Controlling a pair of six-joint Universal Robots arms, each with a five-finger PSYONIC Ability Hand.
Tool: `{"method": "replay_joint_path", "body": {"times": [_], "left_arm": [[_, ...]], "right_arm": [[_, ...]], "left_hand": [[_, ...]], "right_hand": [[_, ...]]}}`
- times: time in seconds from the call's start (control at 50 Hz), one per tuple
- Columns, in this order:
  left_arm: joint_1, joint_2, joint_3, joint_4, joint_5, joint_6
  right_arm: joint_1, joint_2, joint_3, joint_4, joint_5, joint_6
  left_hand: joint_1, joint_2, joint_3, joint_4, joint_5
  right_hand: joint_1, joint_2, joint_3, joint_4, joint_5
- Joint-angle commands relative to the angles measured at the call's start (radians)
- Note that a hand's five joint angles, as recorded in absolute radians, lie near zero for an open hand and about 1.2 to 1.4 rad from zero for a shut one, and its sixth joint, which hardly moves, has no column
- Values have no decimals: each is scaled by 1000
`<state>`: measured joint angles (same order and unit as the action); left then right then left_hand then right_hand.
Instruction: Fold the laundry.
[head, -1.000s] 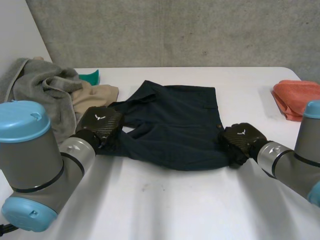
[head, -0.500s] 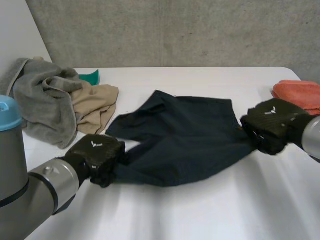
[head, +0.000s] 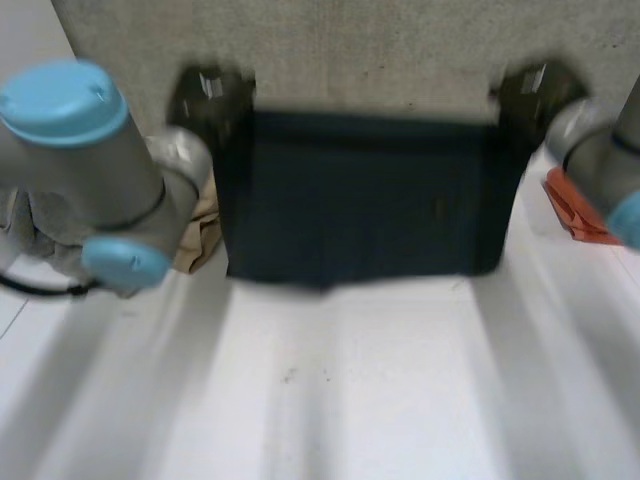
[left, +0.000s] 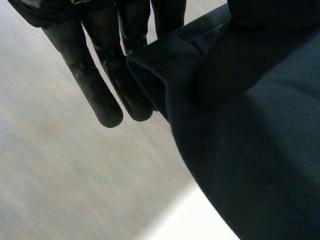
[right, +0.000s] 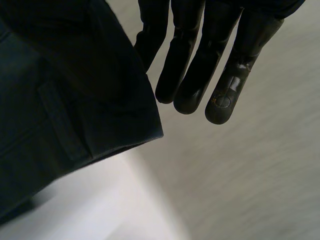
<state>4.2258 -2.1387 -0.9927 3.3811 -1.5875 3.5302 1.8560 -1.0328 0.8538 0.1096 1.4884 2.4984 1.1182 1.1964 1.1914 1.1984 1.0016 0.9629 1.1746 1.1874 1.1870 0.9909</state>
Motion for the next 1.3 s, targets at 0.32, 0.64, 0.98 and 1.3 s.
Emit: {"method": "replay_joint_path", "body": {"times": [0.32, 0.64, 0.98, 1.3], "left_arm": [[6, 114, -168, 316, 35, -27], [-96, 107, -702, 180, 70, -5], [-197, 411, -876, -512, 58, 32], [-189, 318, -666, -299, 24, 38]], "right_arm": [[26, -113, 201, -352, 29, 106], [25, -21, 568, -58, 6, 83], [-75, -334, 906, 429, -82, -308], [-83, -371, 844, 213, -122, -283]], "left_hand": [[278, 200, 205, 198, 220], [278, 200, 205, 198, 220], [278, 200, 205, 198, 220], [278, 200, 205, 198, 220]], "right_hand": [[433, 222, 209, 209, 231], [433, 222, 209, 209, 231], [433, 222, 209, 209, 231], [433, 222, 209, 209, 231]]}}
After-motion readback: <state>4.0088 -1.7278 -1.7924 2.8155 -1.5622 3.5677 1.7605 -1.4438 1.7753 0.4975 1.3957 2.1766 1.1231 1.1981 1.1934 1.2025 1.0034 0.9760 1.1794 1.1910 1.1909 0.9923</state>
